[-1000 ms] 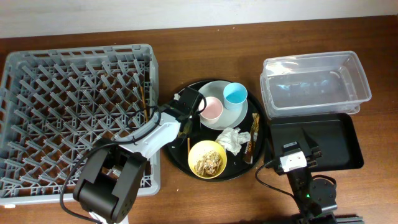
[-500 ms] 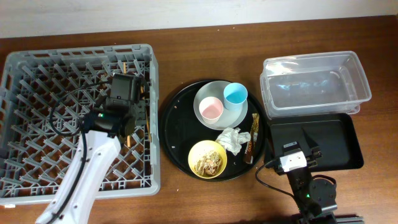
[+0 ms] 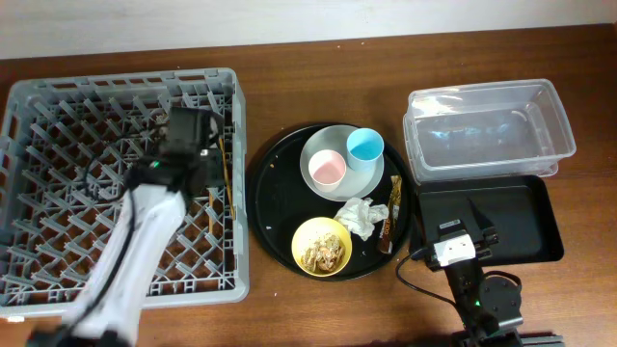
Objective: Sort waste into correct bins and load items into the dishwasher rack
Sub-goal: 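Carry the chopsticks left and place them upright in the dish rack, then grasp the crumpled white tissue with the right gripper, then drop the tissue into the clear plastic bin with the right gripper, then grasp the gold wrapper and drop it into the clear bin, then grasp the rim of the yellow bowl with the right gripper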
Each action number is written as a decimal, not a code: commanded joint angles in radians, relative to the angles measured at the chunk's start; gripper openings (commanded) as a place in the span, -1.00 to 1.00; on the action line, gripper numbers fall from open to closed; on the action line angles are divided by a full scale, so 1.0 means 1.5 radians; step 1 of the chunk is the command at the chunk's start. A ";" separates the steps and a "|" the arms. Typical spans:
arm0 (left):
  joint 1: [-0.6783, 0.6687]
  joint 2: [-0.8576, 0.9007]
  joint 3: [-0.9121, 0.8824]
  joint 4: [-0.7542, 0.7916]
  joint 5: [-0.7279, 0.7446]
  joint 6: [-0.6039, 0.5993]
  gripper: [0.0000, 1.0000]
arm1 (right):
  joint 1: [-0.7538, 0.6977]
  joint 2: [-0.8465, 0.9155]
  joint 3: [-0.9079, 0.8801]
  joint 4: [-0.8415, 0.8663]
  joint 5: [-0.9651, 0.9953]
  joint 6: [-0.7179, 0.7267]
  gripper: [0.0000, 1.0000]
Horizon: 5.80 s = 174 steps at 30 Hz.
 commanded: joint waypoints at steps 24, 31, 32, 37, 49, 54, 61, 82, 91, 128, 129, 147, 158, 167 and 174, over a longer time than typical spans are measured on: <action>-0.002 -0.150 0.023 -0.041 0.300 -0.039 0.99 | 0.034 0.966 0.971 -0.882 -0.399 0.307 0.73; -0.002 -0.150 0.023 -0.041 0.300 -0.039 0.99 | 0.292 1.038 0.885 -0.717 0.010 0.670 0.98; -0.002 -0.150 0.023 -0.042 0.300 -0.039 0.99 | 0.286 1.038 0.829 -0.658 0.010 0.669 0.97; -0.002 -0.150 0.023 -0.042 0.300 -0.039 0.99 | 0.265 1.038 0.614 -0.372 0.027 0.666 0.98; -0.002 -0.150 0.023 -0.042 0.300 -0.039 0.99 | 0.263 0.953 0.666 -0.382 0.029 0.579 -0.68; -0.002 -0.150 0.023 -0.042 0.300 -0.039 0.99 | 0.104 0.937 0.792 -0.470 0.028 0.541 -0.74; -0.002 -0.150 0.023 -0.041 0.300 -0.039 0.99 | -0.186 1.035 0.793 -0.360 0.025 0.541 -0.75; -0.002 -0.150 0.023 -0.041 0.300 -0.039 0.99 | 0.145 0.982 0.660 -0.619 -0.056 0.717 0.46; -0.002 -0.150 0.023 -0.042 0.300 -0.039 0.99 | 0.187 0.982 0.513 -0.355 0.078 0.744 0.06; -0.002 -0.150 0.023 -0.041 0.300 -0.039 0.99 | 0.405 0.895 0.664 -0.570 -0.184 0.440 0.12; -0.002 -0.150 0.023 -0.041 0.300 -0.039 0.99 | 0.450 0.911 0.641 -0.517 -0.184 0.440 0.11; -0.002 -0.150 0.023 -0.041 0.300 -0.039 0.99 | 0.596 0.889 0.630 -0.343 0.050 0.499 -0.03; -0.002 -0.150 0.023 -0.041 0.300 -0.039 0.99 | 0.545 1.080 0.630 -0.318 0.112 0.530 -0.16; -0.002 -0.150 0.023 -0.041 0.300 -0.039 0.99 | 0.544 1.080 0.627 -0.361 0.087 0.529 -0.81; -0.002 -0.150 0.023 -0.042 0.300 -0.039 0.99 | 0.541 1.026 0.735 -0.487 0.103 0.522 -0.92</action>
